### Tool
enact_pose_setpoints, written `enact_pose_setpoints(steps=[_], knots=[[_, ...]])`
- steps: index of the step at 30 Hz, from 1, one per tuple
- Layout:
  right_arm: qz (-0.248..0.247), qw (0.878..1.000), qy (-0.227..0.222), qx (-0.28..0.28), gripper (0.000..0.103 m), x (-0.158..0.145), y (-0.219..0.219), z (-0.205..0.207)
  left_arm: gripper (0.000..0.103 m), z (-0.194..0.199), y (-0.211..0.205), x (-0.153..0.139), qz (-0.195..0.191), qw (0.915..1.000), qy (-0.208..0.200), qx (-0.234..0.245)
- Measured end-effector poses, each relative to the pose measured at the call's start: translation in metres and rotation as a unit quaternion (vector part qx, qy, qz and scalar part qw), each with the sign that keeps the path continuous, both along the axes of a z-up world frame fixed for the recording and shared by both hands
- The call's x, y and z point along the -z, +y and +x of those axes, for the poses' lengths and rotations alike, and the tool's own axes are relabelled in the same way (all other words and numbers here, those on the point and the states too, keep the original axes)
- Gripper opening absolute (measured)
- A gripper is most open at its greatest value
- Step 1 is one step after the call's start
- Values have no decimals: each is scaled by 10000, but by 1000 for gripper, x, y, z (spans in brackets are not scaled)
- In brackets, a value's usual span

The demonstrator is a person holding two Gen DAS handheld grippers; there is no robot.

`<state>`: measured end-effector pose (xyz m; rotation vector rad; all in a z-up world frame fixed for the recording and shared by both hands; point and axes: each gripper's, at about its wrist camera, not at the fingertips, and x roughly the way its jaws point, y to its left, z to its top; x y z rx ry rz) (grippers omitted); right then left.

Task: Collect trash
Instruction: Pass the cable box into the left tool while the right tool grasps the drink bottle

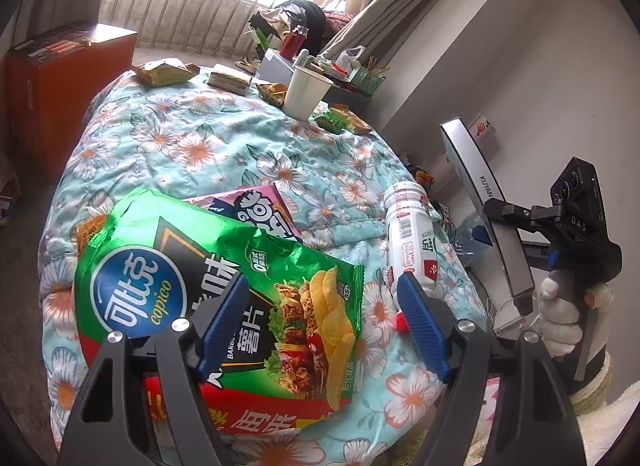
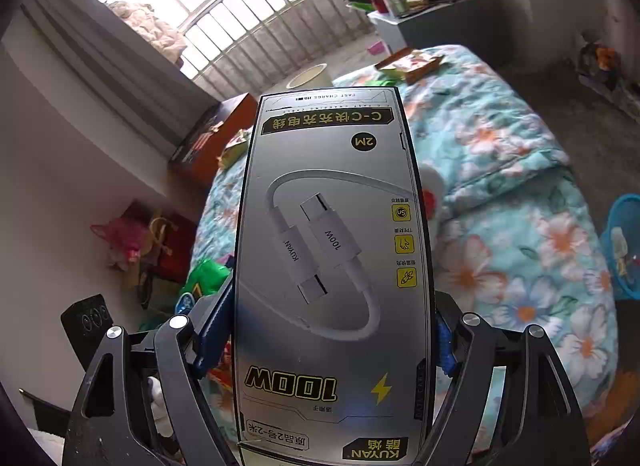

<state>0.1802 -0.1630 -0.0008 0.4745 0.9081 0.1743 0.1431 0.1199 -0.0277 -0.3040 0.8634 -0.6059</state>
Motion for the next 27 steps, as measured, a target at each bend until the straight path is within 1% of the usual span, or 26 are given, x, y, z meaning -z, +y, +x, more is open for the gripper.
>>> enact_pose_setpoints(steps=[2, 4, 6, 8, 9, 11, 14, 16, 18, 20, 23, 24, 25, 26, 27], knots=[[136, 9996, 114, -228, 76, 12, 27, 20, 74, -2, 7, -2, -51, 9999, 1, -106], [145, 9986, 230, -444, 77, 29, 49, 37, 74, -4, 10, -3, -105, 9998, 20, -168], [118, 9971, 497, -559, 79, 46, 61, 49, 74, -6, 10, -3, -115, 9997, 64, -195], [139, 9963, 600, -593, 79, 53, 64, 51, 74, -6, 6, -3, -88, 9998, 94, -149], [150, 9967, 572, -555, 79, 53, 62, 48, 74, -6, 3, -3, -75, 9999, 102, -110], [219, 9980, 379, -448, 79, 42, 47, 38, 74, -4, -5, -3, -63, 9999, 134, -9], [54, 9998, 130, 110, 80, 28, 13, 23, 74, 0, -18, -4, -29, 9998, 120, 156], [-70, 9977, 254, 628, 80, 32, -15, 17, 74, 2, -27, -4, 17, 9996, 87, 251], [-92, 9935, 554, 988, 80, 47, -33, 16, 74, 4, -34, -3, 68, 9994, 81, 342], [13, 9916, 766, 1040, 80, 64, -38, 18, 74, 5, -40, -1, 134, 9991, 102, 400], [15, 9906, 1004, 933, 79, 86, -30, 29, 74, 6, -47, 1, 231, 9987, 159, 426], [69, 9902, 1079, 881, 77, 93, -28, 34, 74, 6, -49, 1, 263, 9986, 172, 423], [156, 9896, 1127, 876, 68, 98, -26, 34, 74, 7, -51, 1, 300, 9985, 185, 413], [248, 9894, 1132, 873, 66, 101, -28, 35, 74, 8, -53, 1, 334, 9984, 206, 405], [362, 9899, 1079, 846, 59, 101, -31, 35, 74, 9, -56, 2, 372, 9982, 240, 395]])
